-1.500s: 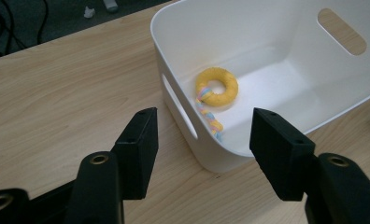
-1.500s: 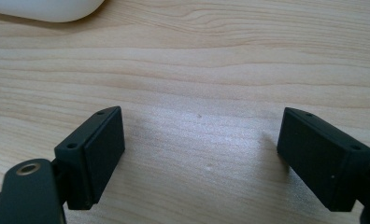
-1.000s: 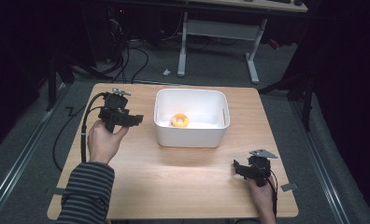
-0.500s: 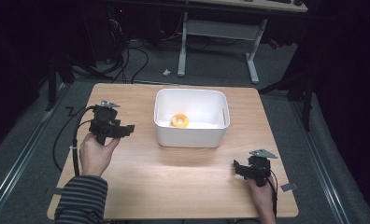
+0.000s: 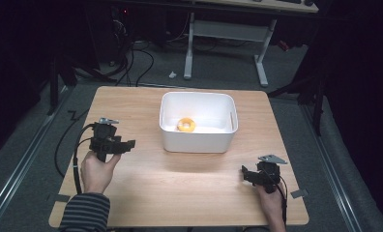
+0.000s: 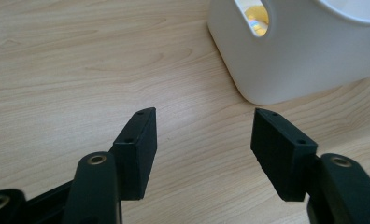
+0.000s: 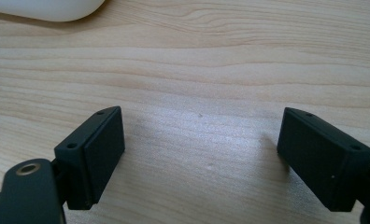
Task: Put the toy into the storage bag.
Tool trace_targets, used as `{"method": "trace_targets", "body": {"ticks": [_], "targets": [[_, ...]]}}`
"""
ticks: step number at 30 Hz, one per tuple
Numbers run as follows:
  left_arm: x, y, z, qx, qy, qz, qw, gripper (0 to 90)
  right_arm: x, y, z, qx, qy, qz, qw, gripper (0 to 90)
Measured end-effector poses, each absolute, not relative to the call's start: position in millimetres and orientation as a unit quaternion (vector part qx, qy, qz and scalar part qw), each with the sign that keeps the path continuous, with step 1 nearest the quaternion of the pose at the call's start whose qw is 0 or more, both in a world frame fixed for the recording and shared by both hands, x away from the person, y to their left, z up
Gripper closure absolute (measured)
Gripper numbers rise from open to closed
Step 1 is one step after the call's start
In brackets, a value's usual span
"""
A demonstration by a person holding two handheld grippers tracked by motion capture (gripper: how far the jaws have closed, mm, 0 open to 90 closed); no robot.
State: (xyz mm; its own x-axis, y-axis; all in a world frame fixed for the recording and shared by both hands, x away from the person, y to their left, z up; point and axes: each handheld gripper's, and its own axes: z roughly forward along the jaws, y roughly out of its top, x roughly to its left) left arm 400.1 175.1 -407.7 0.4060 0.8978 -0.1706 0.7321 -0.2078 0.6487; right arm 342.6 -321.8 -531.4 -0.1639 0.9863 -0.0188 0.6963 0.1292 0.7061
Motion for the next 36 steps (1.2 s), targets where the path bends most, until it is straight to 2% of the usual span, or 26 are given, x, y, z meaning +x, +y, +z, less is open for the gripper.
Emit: {"method": "trace_targets", "body": {"ticks": [36], "targets": [[380.6,186.2,-487.4,0.761,0.558,0.101,0.315,39.6,342.5,-321.7,-531.5,0.595,0.707,0.286,0.254,14.9]]}}
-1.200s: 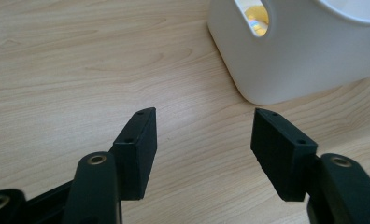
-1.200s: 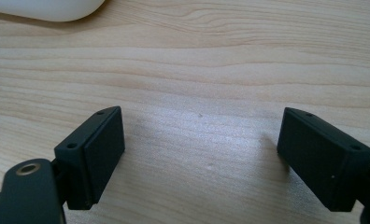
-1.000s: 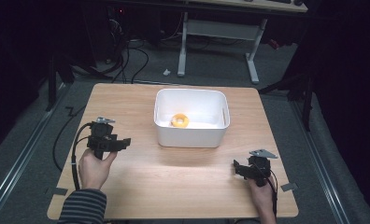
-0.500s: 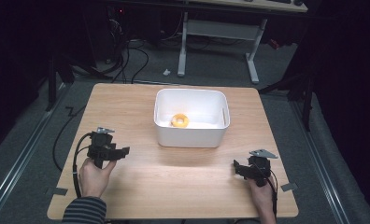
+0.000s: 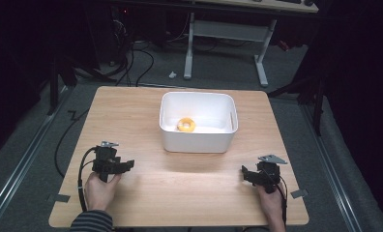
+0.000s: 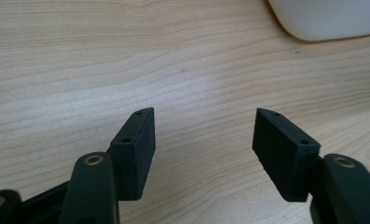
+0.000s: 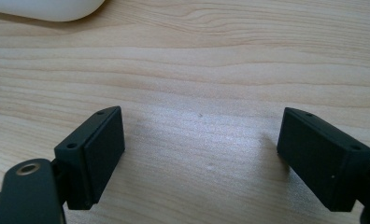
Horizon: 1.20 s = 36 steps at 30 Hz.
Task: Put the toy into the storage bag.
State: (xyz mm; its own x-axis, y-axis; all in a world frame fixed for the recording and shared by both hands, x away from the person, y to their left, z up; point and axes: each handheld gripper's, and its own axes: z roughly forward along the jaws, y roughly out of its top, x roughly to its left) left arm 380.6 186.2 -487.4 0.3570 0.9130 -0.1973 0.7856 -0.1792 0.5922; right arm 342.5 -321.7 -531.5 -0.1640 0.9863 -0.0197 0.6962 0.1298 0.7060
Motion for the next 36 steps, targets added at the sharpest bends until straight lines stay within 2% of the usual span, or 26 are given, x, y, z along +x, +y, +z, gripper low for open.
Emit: {"method": "trace_targets", "body": {"ticks": [27,33,36], "targets": [[377.7,172.8,-517.6,0.763,0.550,0.145,0.307,38.7,342.5,-321.8,-531.5,0.594,0.708,0.286,0.254,14.9],[376.3,169.8,-522.4,0.762,0.543,0.159,0.315,32.4,342.5,-321.8,-531.5,0.594,0.708,0.286,0.254,14.9],[372.5,164.8,-527.0,0.768,0.528,0.185,0.314,28.7,342.5,-321.8,-531.4,0.594,0.708,0.286,0.254,14.9]]}}
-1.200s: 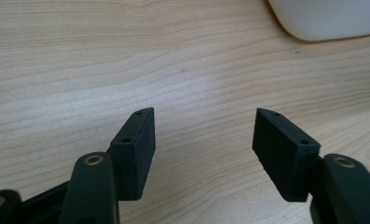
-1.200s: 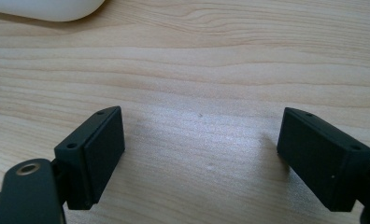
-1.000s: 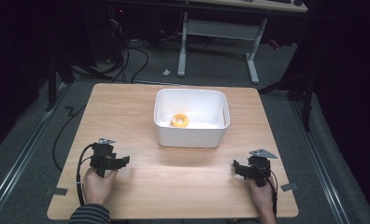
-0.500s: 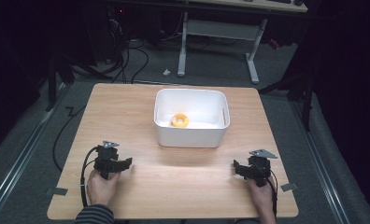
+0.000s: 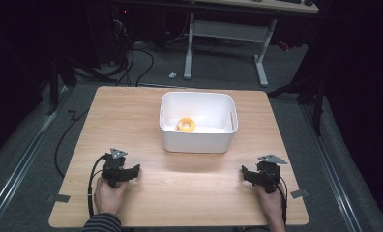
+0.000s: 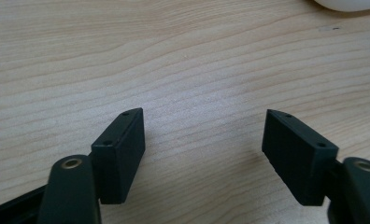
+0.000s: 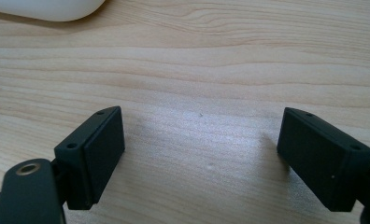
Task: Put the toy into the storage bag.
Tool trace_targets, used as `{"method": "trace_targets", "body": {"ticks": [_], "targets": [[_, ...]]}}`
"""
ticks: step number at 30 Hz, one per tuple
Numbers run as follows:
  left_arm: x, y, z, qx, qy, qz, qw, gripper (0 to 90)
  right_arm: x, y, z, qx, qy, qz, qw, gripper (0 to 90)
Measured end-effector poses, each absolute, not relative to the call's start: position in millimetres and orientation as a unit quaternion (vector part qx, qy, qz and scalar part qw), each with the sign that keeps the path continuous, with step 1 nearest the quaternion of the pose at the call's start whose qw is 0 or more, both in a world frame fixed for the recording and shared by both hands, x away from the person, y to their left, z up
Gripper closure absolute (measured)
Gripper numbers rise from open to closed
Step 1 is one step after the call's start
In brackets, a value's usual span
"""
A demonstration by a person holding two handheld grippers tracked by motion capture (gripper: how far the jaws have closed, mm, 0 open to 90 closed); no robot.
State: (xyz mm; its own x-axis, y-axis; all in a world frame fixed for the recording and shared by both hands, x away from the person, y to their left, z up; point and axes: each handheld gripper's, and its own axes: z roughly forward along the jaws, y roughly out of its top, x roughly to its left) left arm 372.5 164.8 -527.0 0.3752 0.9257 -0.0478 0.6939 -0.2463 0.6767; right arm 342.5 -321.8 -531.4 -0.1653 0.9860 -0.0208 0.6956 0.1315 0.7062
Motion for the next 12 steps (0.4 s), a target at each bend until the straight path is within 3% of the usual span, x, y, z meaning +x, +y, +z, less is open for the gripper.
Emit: {"method": "trace_targets", "body": {"ticks": [6,12], "targets": [[364.2,160.1,-536.5,0.756,0.516,0.220,0.337,23.1,342.5,-321.8,-531.5,0.594,0.708,0.286,0.254,14.9],[364.2,159.7,-536.4,0.756,0.517,0.220,0.336,22.7,342.5,-321.8,-531.5,0.594,0.708,0.286,0.254,14.9]]}}
